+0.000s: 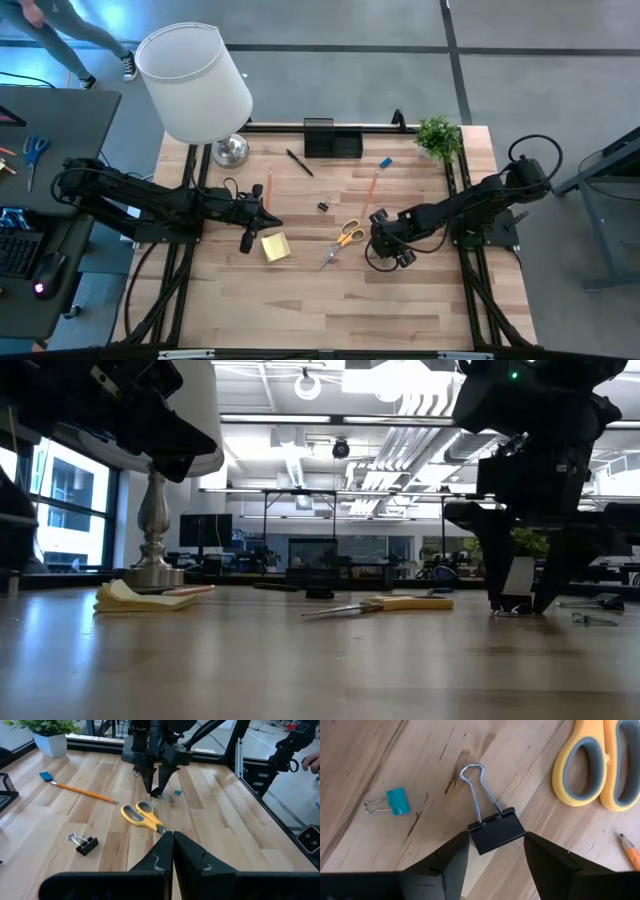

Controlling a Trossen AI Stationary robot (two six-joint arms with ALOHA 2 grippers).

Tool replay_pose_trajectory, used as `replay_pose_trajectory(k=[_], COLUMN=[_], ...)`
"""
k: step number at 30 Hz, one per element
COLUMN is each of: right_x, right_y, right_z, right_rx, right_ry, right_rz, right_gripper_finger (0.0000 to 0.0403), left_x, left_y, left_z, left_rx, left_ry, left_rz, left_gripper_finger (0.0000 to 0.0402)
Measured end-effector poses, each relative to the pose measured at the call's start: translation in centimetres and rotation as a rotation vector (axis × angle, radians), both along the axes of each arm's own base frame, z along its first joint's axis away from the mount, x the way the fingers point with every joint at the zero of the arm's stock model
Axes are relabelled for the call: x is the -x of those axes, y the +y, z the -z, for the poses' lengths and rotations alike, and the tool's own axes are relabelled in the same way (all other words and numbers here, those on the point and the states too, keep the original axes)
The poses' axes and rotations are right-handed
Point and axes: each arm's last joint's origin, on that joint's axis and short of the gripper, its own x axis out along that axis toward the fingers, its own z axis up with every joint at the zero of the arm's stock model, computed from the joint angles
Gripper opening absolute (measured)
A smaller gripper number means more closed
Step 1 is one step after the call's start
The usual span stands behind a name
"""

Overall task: Pick and place office supplies into organizer
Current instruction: Put the middle black binder clip into the desk organizer

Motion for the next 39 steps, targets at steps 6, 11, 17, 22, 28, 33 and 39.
replay_pose_trajectory(k=[6,11,17,22,28,33,39], right_x=[-0.1,-0.4,-0.6,-0.8,-2.6,-3.5,-3.4], right_y=[0.0,0.1,0.1,0.2,1.2,1.8,1.6], right_z=[-0.2,-0.4,-0.4,-0.5,-2.8,-3.6,-2.0], right_rx=[-0.006,-0.032,-0.049,-0.077,-0.1,-0.048,0.026], right_ry=[-0.024,-0.065,-0.082,-0.096,-0.196,-0.222,-0.119], right_rz=[0.023,0.068,0.098,0.115,-0.006,-0.149,-0.18], right_gripper_finger=[0.0171,0.0152,0.0132,0.0122,0.013,0.0162,0.0214], left_x=[0.0,0.0,0.0,0.0,0.0,0.1,0.1], left_y=[0.0,0.0,0.0,0.0,0.0,0.0,0.0], left_z=[0.0,0.0,0.1,0.1,0.1,0.1,0.2], left_rx=[0.0,0.0,0.0,0.0,0.0,0.0,0.001], left_ry=[0.0,0.0,0.007,0.015,0.014,0.015,0.023], left_rz=[0.0,0.0,0.0,0.0,-0.001,-0.001,0.003], left_gripper_finger=[0.0001,0.0001,0.0001,0.0001,0.0001,0.0001,0.0001])
